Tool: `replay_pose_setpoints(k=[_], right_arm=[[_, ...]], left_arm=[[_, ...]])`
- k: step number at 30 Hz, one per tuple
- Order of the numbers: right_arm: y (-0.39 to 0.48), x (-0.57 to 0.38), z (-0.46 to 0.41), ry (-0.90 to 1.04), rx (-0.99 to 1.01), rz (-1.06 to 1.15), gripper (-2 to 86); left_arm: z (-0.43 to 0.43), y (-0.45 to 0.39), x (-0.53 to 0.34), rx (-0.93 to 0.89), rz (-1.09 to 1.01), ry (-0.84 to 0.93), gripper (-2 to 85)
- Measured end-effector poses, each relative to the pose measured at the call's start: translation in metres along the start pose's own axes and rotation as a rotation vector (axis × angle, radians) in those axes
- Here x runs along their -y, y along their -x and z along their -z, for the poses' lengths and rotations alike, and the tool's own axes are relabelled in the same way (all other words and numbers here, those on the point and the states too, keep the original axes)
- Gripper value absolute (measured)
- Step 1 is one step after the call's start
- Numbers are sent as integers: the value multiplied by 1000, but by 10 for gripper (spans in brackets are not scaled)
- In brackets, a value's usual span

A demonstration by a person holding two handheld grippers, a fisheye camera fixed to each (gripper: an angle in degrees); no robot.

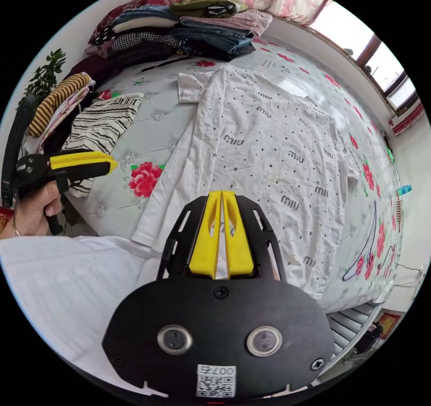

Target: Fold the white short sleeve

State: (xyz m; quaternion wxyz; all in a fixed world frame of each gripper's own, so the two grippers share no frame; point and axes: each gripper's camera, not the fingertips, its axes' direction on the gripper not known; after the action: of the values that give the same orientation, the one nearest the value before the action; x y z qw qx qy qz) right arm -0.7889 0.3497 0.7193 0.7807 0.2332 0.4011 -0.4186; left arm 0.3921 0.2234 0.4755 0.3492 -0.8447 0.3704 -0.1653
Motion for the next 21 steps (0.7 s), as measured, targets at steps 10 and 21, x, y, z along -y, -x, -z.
replay_pose_setpoints(k=[10,21], right_arm=[[-47,-41,-13,70,78,21,22],[-79,-80,12,2,144,90,55]], left_arm=[[-22,-38,11,30,-39,23,63],[-45,-81,17,48,-74,60,72]])
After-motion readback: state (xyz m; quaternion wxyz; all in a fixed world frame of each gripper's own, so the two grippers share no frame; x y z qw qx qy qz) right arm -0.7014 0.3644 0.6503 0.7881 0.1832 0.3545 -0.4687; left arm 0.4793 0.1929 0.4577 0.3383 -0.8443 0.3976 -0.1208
